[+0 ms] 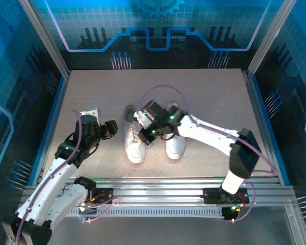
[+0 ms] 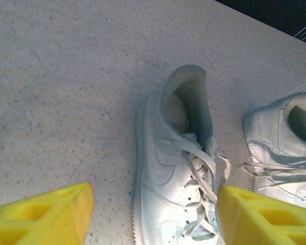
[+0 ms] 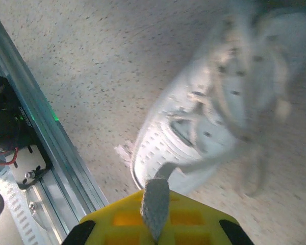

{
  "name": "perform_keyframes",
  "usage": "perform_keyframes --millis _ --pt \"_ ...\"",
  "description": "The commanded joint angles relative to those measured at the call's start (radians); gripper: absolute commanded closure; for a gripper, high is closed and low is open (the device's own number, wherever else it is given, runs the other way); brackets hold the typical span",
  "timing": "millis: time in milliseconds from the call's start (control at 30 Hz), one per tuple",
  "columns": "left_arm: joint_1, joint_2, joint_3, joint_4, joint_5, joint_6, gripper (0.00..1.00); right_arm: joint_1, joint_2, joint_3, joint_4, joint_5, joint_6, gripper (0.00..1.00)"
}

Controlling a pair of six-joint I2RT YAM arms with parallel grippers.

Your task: Tie the shoes

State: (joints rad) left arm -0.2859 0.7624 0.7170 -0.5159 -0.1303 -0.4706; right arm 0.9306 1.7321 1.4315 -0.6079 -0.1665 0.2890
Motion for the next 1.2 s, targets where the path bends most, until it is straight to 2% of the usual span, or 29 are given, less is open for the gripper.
perform_keyframes --millis 0,100,200,300,400,533,633,767,1167 --pt "0.024 0.022 -0.001 -0.117 0.103 -0.028 0.33 0.044 0.097 0.079 0.071 -0.054 0.062 1.00" --pt "0.035 0.048 -0.004 -0.144 0.086 -0.078 0.32 0.067 0.185 0.148 0.100 -0.055 0.076 1.00" --pt "0.051 0.045 -0.013 -0.142 0.072 -0.100 0.31 0.069 0.237 0.208 0.084 -0.058 0.083 0.88" --pt "0.080 0.034 -0.007 -0.155 0.074 -0.087 0.31 0.064 0.220 0.236 0.056 -0.048 0.060 0.71" --pt "0.119 0.035 -0.002 -0.170 0.100 -0.068 0.31 0.038 0.186 0.263 -0.001 -0.025 0.022 0.63" --pt "0.177 0.056 -0.024 -0.135 0.194 -0.071 0.31 -0.007 0.178 0.313 -0.075 0.051 -0.053 0.62" --pt "0.199 0.082 -0.042 -0.102 0.251 -0.085 0.32 -0.022 0.226 0.381 -0.146 0.118 -0.134 0.66" --pt "0.210 0.111 -0.050 -0.090 0.269 -0.078 0.32 -0.019 0.295 0.462 -0.226 0.206 -0.204 0.72" --pt "0.220 0.173 -0.053 -0.059 0.317 -0.075 0.33 0.003 0.401 0.525 -0.257 0.277 -0.272 0.67"
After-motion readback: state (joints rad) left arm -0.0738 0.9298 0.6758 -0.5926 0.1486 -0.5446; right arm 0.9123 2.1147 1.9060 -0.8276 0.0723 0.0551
